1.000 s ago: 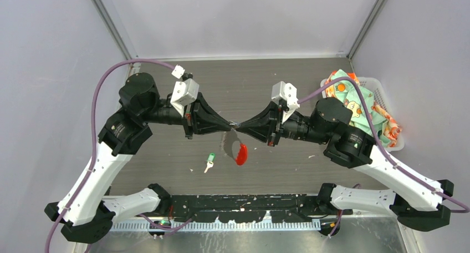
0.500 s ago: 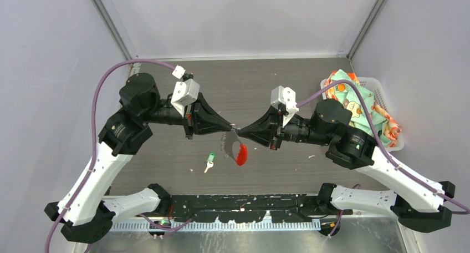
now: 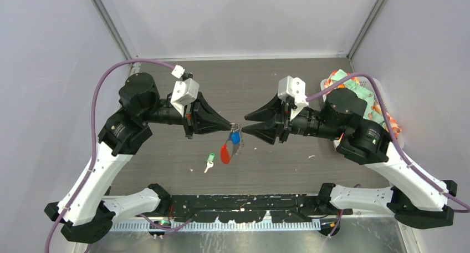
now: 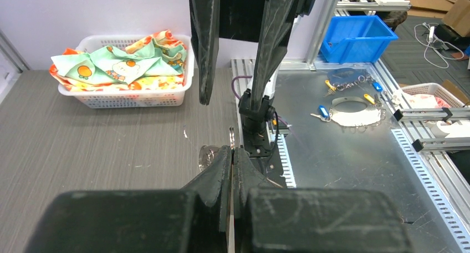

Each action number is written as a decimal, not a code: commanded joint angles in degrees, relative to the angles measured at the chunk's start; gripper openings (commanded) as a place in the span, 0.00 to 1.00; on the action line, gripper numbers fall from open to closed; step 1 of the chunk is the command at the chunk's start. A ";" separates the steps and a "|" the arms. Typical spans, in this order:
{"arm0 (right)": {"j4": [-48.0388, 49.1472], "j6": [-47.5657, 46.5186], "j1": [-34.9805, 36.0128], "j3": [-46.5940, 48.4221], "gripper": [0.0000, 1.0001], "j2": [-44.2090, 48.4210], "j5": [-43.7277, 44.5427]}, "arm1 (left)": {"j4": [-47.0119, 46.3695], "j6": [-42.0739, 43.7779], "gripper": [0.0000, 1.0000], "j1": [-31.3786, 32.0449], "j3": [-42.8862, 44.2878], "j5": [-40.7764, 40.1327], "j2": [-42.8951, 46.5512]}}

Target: Put the keys on the keyring

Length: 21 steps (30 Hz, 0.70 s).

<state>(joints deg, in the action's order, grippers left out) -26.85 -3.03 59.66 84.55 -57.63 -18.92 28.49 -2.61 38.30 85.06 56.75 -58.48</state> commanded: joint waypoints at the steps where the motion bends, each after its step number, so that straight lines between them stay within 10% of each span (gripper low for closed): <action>1: 3.29 -0.59 0.01 2.21 0.40 -0.88 0.09 | -2.57 -0.48 0.00 0.19 2.13 0.55 1.09; 21: 9.40 6.22 0.01 -7.85 0.41 1.89 1.91 | -2.65 0.47 0.00 0.24 1.25 -1.40 1.83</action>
<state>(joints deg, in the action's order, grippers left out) -22.26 0.91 59.66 77.19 -56.10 -18.46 28.51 -2.55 38.30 85.06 56.25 -57.71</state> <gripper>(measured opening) 0.412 0.010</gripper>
